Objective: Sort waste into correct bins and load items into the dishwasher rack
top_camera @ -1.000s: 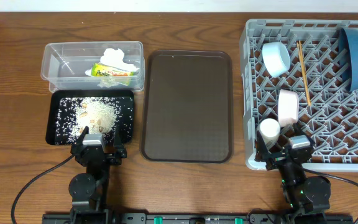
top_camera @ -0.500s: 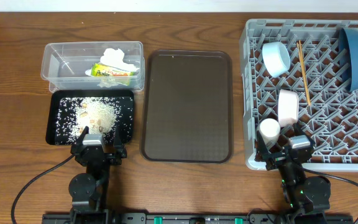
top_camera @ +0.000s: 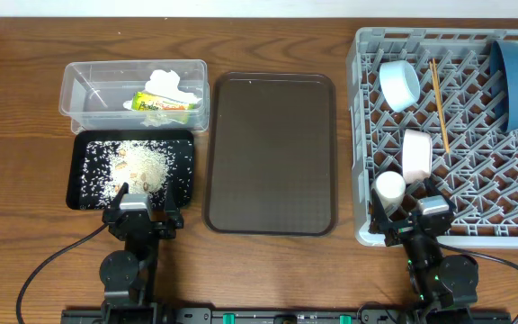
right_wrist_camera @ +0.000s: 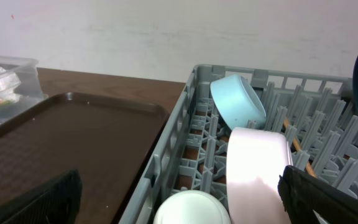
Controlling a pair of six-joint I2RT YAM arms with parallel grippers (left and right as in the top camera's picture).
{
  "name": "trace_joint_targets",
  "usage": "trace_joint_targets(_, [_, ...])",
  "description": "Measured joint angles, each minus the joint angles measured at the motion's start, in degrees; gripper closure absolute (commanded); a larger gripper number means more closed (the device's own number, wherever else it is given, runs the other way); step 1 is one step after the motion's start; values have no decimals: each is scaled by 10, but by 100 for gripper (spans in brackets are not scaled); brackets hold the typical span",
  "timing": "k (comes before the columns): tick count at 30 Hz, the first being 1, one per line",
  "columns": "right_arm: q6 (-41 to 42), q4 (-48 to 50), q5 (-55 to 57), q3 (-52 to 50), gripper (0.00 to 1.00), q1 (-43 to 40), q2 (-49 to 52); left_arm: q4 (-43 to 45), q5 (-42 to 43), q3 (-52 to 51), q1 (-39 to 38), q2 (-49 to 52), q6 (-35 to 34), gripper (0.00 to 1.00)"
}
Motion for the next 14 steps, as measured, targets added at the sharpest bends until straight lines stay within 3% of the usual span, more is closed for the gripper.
trace_joint_targets(14, [0,0,0,0,1,0,0,0,0,0,0,0,0,15])
